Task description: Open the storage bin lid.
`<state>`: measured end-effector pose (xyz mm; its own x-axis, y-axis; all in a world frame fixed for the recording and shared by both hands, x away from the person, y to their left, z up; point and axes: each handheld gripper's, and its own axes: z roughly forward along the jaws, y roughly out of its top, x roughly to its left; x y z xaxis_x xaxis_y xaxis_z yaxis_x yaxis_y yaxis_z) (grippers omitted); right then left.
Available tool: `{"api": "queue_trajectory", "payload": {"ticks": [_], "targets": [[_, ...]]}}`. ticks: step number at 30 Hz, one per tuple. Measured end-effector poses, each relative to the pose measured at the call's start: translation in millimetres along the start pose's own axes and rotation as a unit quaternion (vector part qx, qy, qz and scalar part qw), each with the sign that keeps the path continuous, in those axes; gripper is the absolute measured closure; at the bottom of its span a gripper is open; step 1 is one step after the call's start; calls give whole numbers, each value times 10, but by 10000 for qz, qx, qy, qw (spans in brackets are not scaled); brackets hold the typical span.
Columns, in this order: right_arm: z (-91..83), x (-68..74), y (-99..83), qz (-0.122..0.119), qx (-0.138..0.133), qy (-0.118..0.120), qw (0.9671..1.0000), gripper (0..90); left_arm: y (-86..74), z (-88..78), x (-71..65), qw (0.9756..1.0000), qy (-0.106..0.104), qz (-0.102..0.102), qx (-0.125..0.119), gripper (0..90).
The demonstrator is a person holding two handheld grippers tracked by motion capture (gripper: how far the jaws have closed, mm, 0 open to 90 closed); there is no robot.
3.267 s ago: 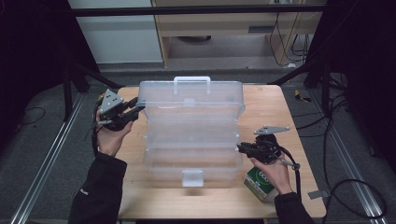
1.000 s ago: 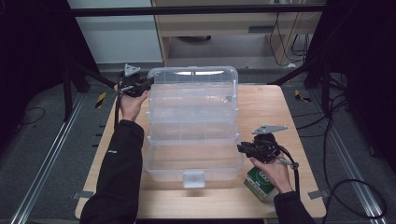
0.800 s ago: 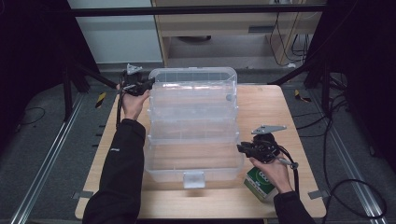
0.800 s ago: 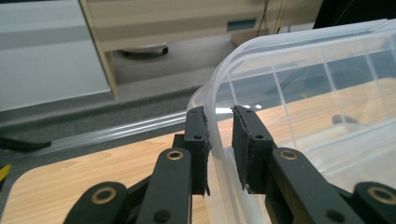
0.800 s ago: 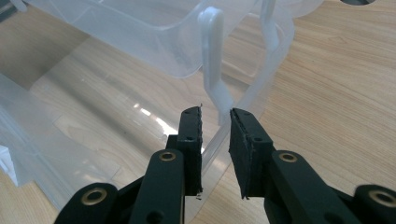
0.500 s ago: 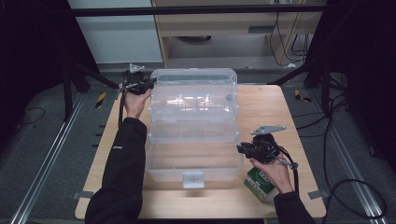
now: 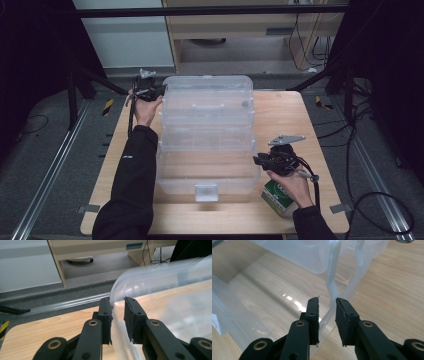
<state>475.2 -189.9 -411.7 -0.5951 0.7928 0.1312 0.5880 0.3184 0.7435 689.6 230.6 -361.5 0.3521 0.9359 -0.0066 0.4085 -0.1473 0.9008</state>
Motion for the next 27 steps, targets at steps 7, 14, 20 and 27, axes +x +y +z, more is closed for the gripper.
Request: {"api": "queue_trajectory", "payload": {"ticks": [7, 14, 20, 27], "targets": [[9, 6, 10, -54, 43, -14, 10000, 711, 42, -259, 95, 9998, 87, -82, -146, 716], [10, -7, 10, -7, 53, 41, 10000, 700, -29, -735, 170, 9996, -250, -61, -133, 598], [28, 4, 13, -31, 90, -30, 10000, 679, -214, -1041, 101, 9989, -430, 180, -23, 535], [35, -12, 11, 12, 93, 20, 10000, 668, -416, -1369, -45, 9963, -776, 373, 14, 476]]}}
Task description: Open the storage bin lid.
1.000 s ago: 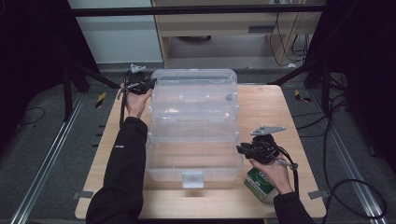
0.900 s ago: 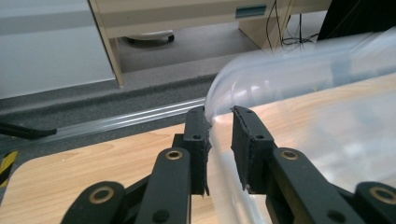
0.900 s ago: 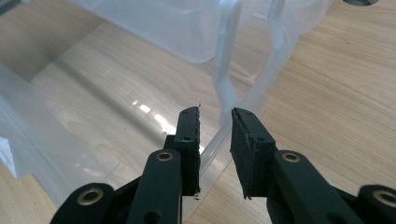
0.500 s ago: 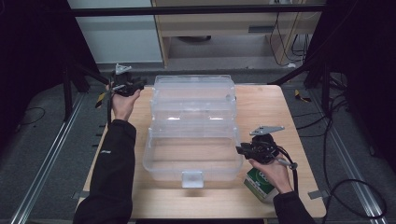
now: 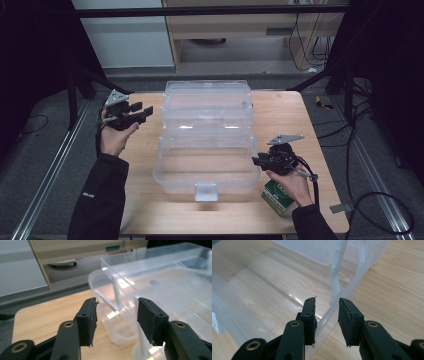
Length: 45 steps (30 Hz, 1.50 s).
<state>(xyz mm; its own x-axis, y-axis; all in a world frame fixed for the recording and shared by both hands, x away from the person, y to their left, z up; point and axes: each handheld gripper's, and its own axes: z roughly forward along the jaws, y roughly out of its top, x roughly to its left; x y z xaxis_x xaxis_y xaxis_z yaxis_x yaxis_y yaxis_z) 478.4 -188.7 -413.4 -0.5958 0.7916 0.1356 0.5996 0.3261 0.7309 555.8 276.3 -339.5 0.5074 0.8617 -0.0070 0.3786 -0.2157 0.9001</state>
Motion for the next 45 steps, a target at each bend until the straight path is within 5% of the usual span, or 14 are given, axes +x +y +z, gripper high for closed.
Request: {"api": "queue_trajectory", "payload": {"ticks": [10, 19, 24, 27, 30, 35, 45], "targets": [[-3, 6, 17, -32, 77, -20, 10000, 669, -287, -300, -250, 9992, -15, 225, 317, 469], [-3, 27, 33, -19, 144, -82, 9999, 673, -562, -448, -456, 9983, -131, 187, 535, 563], [-4, 30, 28, -18, 128, -87, 9999, 676, -703, -417, -556, 9955, -138, 301, 888, 626], [-1, 32, 32, -62, 121, -120, 9998, 677, -774, -373, -587, 9948, -210, 189, 984, 650], [-1, 47, 35, -31, 138, -160, 9998, 680, -831, -330, -624, 9921, -147, 338, 1203, 657], [1, 65, 38, -34, 145, -223, 9996, 684, -899, -242, -662, 9896, -300, 257, 1381, 685], [4, 57, 45, -80, 150, -223, 9996, 684, -923, -220, -659, 9901, -329, 178, 1352, 690]]}}
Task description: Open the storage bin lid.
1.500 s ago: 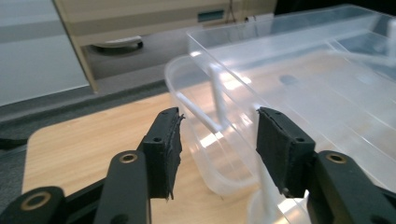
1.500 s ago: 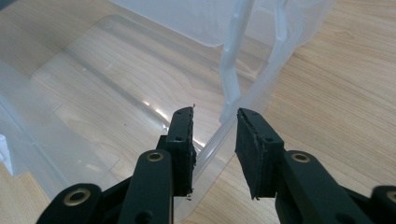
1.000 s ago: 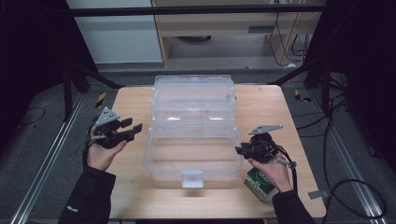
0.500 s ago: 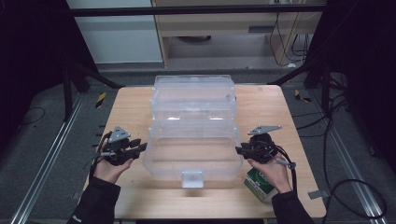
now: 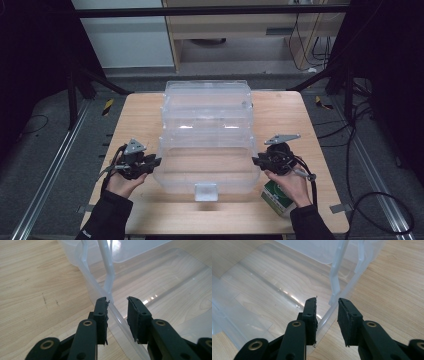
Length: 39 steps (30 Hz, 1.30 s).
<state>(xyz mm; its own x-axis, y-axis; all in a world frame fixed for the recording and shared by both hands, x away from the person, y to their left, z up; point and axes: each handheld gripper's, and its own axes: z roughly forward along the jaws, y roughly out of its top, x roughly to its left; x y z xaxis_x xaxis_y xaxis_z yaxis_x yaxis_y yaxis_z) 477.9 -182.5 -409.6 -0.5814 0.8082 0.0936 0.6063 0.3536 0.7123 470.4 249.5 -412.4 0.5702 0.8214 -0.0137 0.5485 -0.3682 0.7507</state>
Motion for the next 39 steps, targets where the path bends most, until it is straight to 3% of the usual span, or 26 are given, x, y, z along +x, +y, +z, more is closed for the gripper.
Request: {"api": "queue_trajectory", "payload": {"ticks": [4, 9, 13, 17, 21, 27, 32, 39], "targets": [[2, -3, 0, -2, -5, -4, 10000, 682, 1, -33, -9, 9999, 76, 64, -27, 680], [-31, -8, 4, 5, -61, -11, 10000, 647, -6, -218, 15, 9994, 251, 49, -250, 609], [-166, -35, 20, -45, -253, -15, 9997, 558, -98, -308, 142, 9978, 490, -125, -435, 541], [-338, -100, -7, 21, -416, -45, 9991, 501, -222, -303, 289, 9955, 773, -337, -433, 498], [-439, -161, -54, 46, -291, -103, 9995, 454, -318, -252, 427, 9935, 899, -570, -398, 446], [-534, -197, -155, 11, -132, -98, 9999, 387, -406, -189, 549, 9920, 1005, -661, -395, 410], [-552, -143, -203, -69, 197, -43, 9998, 358, -443, -104, 558, 9912, 1049, -733, -325, 388], [-584, -73, -245, -182, 554, -130, 9982, 309, -462, -27, 540, 9923, 1015, -678, -231, 363]]}}
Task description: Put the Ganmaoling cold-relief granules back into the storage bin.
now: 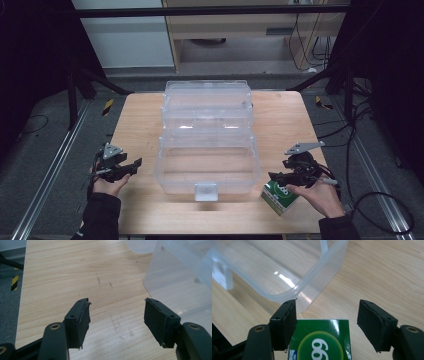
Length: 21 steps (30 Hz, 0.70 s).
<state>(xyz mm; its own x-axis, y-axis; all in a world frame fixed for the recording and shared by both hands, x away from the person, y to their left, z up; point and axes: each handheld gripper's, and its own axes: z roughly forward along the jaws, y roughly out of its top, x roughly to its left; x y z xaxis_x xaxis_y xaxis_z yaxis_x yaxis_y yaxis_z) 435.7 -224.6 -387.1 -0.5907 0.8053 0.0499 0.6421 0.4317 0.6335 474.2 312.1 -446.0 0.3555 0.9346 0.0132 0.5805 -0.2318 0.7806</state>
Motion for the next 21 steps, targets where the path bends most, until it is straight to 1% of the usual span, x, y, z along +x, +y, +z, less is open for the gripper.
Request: {"api": "queue_trajectory", "payload": {"ticks": [2, 3, 10, 12, 13, 15, 18, 19, 21], "targets": [[-9, 18, -3, 42, 184, -60, 9998, 289, 4, -7, 10, 10000, 7, 9, -15, 359], [-13, 21, -3, 52, 253, -85, 9996, 280, 6, -9, 12, 10000, 10, -20, -48, 358], [-57, 26, -18, 69, 539, -225, 9983, 231, -5, -8, 35, 10000, 23, -38, -11, 336], [-54, 34, -27, 55, 619, -270, 9977, 215, -4, -6, 41, 10000, 38, -71, -41, 333], [-57, 39, -30, 41, 671, -247, 9974, 207, -2, -8, 51, 10000, 45, -72, -37, 333], [-51, 53, -30, 30, 771, -277, 9966, 192, -3, -17, 59, 9999, 86, -63, -31, 329], [-30, 77, -33, -71, 977, -291, 9948, 160, 3, -24, 61, 9999, 93, -71, -37, 326], [-22, 89, -33, -65, 1043, -284, 9941, 156, 8, -28, 62, 9999, 106, -42, -21, 324], [-3, 103, -40, -125, 1195, -257, 9924, 127, 21, -45, 68, 9999, 133, 8, -30, 322]]}}
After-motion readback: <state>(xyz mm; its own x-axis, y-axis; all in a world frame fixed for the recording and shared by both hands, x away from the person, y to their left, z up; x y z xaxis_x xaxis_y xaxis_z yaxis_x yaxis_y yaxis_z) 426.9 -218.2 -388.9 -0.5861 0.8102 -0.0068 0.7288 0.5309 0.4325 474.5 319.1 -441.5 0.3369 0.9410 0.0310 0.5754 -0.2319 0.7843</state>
